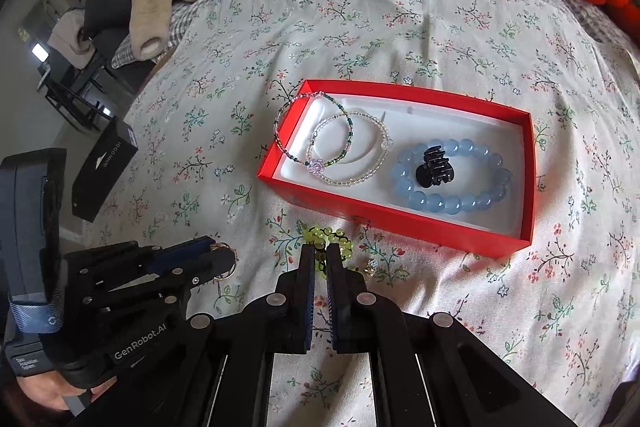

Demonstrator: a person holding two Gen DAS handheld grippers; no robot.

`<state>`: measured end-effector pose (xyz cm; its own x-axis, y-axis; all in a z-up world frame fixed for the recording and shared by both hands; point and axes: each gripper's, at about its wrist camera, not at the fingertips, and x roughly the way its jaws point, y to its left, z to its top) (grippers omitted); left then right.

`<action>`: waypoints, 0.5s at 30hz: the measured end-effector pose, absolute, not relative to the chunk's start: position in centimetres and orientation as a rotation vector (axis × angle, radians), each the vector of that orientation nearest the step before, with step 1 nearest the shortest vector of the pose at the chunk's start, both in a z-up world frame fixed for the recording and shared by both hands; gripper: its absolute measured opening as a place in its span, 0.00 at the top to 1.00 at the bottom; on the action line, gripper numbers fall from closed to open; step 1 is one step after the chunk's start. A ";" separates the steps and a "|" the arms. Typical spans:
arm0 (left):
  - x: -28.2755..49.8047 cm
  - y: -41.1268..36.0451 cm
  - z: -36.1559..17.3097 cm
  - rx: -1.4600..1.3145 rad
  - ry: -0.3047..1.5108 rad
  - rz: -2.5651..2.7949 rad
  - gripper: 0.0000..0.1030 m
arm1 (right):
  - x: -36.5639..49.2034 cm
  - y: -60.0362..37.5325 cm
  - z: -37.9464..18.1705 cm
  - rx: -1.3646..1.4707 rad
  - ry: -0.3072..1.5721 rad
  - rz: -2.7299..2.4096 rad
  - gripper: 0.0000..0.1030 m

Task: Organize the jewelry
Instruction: 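Carry the gold rings with the left gripper while the right carries the green charm toward the box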

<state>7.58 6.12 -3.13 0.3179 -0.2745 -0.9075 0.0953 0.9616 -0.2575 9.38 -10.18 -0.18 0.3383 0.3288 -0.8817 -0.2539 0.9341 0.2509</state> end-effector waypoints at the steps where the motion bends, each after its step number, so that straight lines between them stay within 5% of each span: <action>1: 7.5 6.0 -3.0 -0.172 1.220 -0.245 0.80 | 9.3 -10.6 0.1 0.081 1.158 0.375 0.95; 15: 7.9 4.5 -0.3 -0.223 1.107 -0.273 0.80 | 8.2 -14.6 4.4 0.217 1.031 0.344 0.95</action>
<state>7.92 4.48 -0.33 0.4200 -0.3253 -0.8472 0.1054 0.9447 -0.3105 8.18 -14.63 4.35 0.4677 0.3786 -0.7987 -0.1770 0.9254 0.3350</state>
